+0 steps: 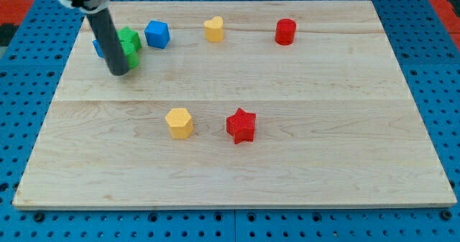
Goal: Push the yellow heart to the left of the red circle
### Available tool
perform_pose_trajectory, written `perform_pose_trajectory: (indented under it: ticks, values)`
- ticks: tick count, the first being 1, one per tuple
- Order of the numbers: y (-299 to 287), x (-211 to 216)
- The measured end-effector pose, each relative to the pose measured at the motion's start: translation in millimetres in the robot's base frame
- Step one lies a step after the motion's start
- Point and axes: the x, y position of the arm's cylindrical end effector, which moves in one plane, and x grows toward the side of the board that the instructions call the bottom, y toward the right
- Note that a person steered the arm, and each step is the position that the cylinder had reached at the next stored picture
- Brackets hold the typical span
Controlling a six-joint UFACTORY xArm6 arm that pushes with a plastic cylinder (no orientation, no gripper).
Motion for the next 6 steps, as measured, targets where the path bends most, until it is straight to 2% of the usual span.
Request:
perform_pose_trajectory:
  ticks: [1, 2, 4, 6]
  values:
    - [35, -2]
    - [114, 10]
    - [112, -86]
    - [157, -120]
